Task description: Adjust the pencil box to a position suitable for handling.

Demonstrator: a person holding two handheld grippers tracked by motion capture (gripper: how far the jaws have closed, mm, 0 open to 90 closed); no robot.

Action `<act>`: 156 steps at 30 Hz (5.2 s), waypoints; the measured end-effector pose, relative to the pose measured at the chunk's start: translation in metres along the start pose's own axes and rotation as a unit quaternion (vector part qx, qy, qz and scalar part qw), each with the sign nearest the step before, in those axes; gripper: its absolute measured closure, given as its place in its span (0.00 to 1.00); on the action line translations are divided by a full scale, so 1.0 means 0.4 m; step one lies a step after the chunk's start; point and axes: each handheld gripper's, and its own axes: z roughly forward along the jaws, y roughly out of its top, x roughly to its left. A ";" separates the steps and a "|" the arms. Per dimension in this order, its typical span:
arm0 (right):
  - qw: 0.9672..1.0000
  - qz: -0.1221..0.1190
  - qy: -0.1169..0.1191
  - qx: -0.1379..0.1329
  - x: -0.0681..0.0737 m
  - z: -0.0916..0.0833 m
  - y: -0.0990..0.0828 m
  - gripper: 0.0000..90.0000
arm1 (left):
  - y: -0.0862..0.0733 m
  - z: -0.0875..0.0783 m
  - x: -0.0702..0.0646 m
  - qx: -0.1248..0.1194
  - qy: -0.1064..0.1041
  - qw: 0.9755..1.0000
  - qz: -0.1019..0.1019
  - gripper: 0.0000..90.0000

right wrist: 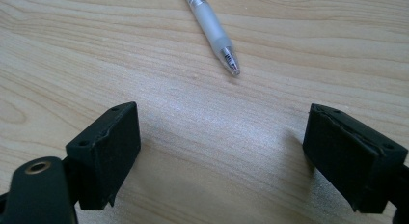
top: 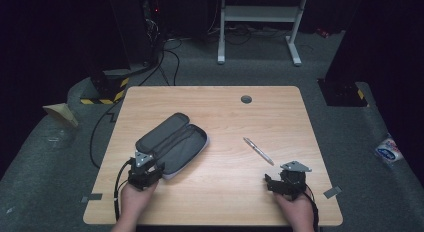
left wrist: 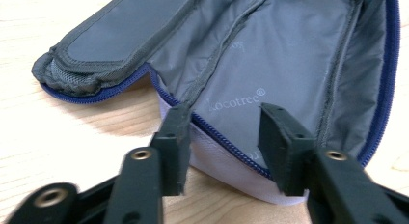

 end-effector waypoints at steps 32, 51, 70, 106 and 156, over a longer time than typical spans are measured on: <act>1.000 0.000 0.000 0.000 0.000 0.000 0.000 0.14 | -0.003 0.008 -0.050 -0.005 -0.042 0.996 0.083 0.88; 1.000 -0.001 0.002 -0.001 0.000 0.000 0.000 0.15 | -0.003 0.010 -0.111 -0.018 -0.085 0.986 0.144 0.94; 1.000 -0.001 0.002 -0.001 0.000 0.000 0.000 0.15 | 0.003 0.014 -0.101 -0.033 -0.078 0.989 0.121 0.94; 1.000 -0.001 0.002 -0.001 0.000 0.000 0.000 0.15 | 0.027 -0.014 -0.029 -0.077 -0.079 0.992 0.063 0.56; 0.999 -0.008 0.010 -0.044 -0.011 0.020 0.081 0.48 | -0.031 0.065 0.082 0.005 -0.007 0.999 0.038 0.39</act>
